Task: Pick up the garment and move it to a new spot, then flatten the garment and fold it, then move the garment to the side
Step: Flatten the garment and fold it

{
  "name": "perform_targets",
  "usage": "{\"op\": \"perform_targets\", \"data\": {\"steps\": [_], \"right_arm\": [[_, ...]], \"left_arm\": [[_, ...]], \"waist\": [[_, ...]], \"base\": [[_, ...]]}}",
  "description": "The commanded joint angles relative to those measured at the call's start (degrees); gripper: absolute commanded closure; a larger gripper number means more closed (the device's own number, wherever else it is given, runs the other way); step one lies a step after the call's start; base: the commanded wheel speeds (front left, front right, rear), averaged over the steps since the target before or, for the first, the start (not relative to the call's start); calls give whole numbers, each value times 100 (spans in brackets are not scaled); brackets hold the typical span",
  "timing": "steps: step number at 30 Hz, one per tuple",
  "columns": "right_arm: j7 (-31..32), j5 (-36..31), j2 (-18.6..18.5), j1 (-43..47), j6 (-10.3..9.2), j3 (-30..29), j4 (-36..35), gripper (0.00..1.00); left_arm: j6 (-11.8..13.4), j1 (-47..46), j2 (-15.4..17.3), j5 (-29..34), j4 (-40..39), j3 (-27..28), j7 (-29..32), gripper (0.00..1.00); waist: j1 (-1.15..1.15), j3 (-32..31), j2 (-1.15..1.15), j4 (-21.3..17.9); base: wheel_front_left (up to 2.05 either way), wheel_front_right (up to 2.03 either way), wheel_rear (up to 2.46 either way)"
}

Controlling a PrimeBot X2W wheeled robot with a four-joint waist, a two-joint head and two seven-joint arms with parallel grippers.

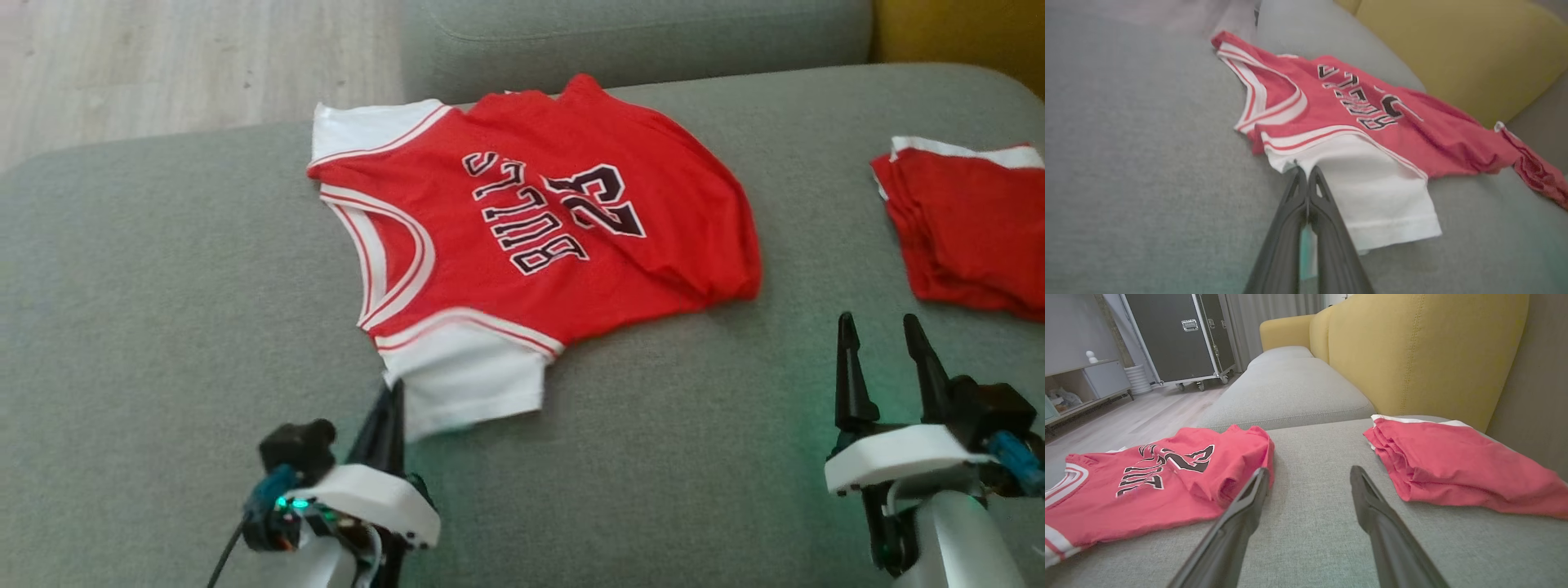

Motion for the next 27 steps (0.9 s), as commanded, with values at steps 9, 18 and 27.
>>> {"op": "perform_targets", "data": {"steps": [9,18,27], "right_arm": [[162,62,-25,-678,-5,208,687,0],[277,155,-25,-1296,-5,268,1599,0],[346,-88,-25,-1965,-5,51,2768,0]], "left_arm": [[197,-226,57,68,-711,615,-902,100],[200,-204,42,216,-973,744,-993,100],[117,-215,22,329,-1059,658,-1000,100]], "waist": [[0,-56,0,354],[0,49,0,585],[0,165,0,876]], "base": [[0,0,0],[0,0,0],[0,0,0]]}}
